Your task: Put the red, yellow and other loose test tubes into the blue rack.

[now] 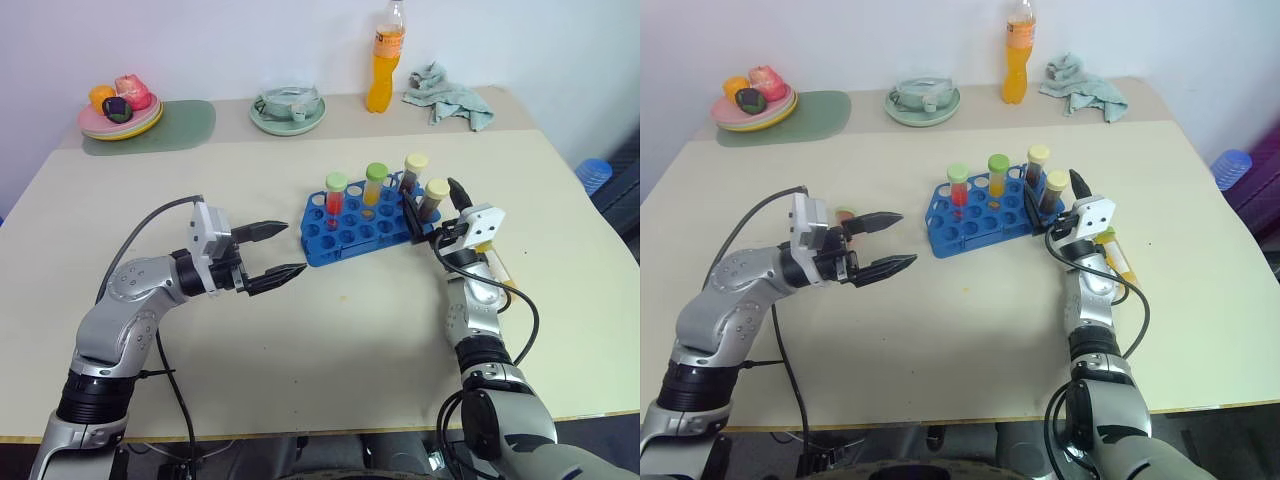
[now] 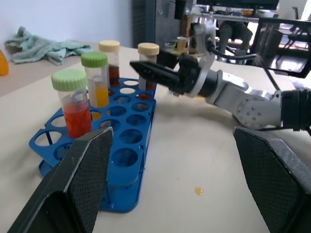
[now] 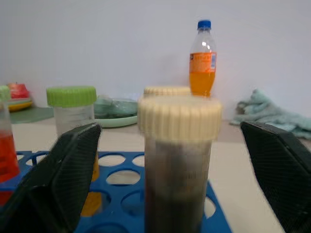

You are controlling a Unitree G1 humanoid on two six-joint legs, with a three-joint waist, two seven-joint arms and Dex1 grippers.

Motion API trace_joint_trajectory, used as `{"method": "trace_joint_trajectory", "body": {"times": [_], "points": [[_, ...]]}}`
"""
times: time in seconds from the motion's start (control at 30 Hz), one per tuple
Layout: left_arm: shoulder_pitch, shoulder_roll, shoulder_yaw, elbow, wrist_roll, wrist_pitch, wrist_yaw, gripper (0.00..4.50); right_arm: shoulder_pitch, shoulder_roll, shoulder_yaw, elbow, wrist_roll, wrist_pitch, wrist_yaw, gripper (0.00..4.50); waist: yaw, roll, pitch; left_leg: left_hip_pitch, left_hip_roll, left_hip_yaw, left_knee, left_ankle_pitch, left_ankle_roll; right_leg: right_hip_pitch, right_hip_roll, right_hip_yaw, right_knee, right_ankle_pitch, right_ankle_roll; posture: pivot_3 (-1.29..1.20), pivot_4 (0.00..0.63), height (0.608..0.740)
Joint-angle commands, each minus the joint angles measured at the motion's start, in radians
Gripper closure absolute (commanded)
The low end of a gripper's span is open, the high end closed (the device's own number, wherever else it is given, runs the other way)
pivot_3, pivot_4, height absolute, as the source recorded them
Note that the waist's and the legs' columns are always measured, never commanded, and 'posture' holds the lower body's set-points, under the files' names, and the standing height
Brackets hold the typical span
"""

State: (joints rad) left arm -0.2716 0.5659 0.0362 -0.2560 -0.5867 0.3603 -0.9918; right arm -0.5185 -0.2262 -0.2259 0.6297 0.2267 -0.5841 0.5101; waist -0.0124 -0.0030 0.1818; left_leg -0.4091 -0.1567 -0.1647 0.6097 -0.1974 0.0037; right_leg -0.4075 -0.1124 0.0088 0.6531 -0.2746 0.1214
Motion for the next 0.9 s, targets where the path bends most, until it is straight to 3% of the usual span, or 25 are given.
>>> {"method": "trace_joint_trajectory", "body": {"times": [0.03, 0.17, 0.3, 0.43, 0.57, 0.7, 0.9], "points": [[-0.014, -0.011, -0.006, -0.006, 0.008, -0.028, -0.006, 0.46, 0.015, -0.066, 0.008, -0.203, -0.052, 0.120, -0.071, 0.02, 0.000, 0.000, 0.000, 0.000, 0.000, 0.000, 0.000, 0.000, 0.000, 0.000, 0.000, 0.000, 0.000, 0.000, 0.000, 0.00, 0.150, 0.740], [-0.023, -0.028, -0.021, 0.010, 0.018, -0.040, -0.016, 0.46, 0.080, -0.186, 0.004, -0.482, -0.106, 0.415, -0.132, 0.02, 0.005, 0.000, 0.000, 0.000, 0.000, 0.000, -0.001, 0.000, 0.000, 0.000, -0.001, 0.001, 0.000, 0.000, 0.000, 0.00, 0.150, 0.740], [-0.032, -0.041, -0.036, 0.032, 0.026, -0.055, -0.027, 0.46, 0.128, -0.381, -0.045, -0.726, 0.032, 0.828, -0.032, 0.02, 0.011, 0.001, 0.000, -0.002, 0.000, 0.001, -0.001, 0.000, 0.000, 0.001, -0.002, 0.002, 0.000, 0.000, 0.000, 0.00, 0.150, 0.740], [-0.033, -0.052, -0.044, 0.046, 0.031, -0.064, -0.037, 0.46, 0.112, -0.542, -0.122, -0.808, 0.159, 1.251, -0.022, 0.02, 0.019, 0.002, 0.000, -0.003, 0.000, 0.002, 0.000, -0.001, 0.001, 0.001, -0.003, 0.002, -0.002, -0.002, -0.002, 0.00, 0.150, 0.740], [-0.030, -0.058, -0.047, 0.050, 0.034, -0.069, -0.041, 0.46, 0.085, -0.625, -0.175, -0.819, 0.271, 1.609, -0.026, 0.02, 0.020, 0.001, 0.000, -0.003, 0.002, 0.005, -0.001, -0.001, 0.002, 0.001, -0.003, 0.002, -0.004, -0.002, -0.003, 0.00, 0.150, 0.740], [-0.023, -0.061, -0.048, 0.048, 0.034, -0.070, -0.041, 0.46, 0.078, -0.653, -0.190, -0.809, 0.313, 1.775, -0.028, 0.02, 0.024, 0.001, 0.000, -0.006, 0.002, 0.006, 0.001, -0.002, 0.004, -0.001, -0.004, 0.002, -0.005, -0.002, -0.003, 0.00, 0.150, 0.740], [-0.015, -0.069, -0.038, 0.037, 0.025, -0.063, -0.028, 0.46, 0.092, -0.652, -0.177, -0.789, 0.347, 1.859, -0.002, 0.02, 0.025, 0.001, 0.000, -0.010, 0.002, 0.007, 0.004, -0.003, 0.005, -0.002, -0.004, 0.002, -0.006, 0.000, 0.000, 0.00, 0.150, 0.740]]}}
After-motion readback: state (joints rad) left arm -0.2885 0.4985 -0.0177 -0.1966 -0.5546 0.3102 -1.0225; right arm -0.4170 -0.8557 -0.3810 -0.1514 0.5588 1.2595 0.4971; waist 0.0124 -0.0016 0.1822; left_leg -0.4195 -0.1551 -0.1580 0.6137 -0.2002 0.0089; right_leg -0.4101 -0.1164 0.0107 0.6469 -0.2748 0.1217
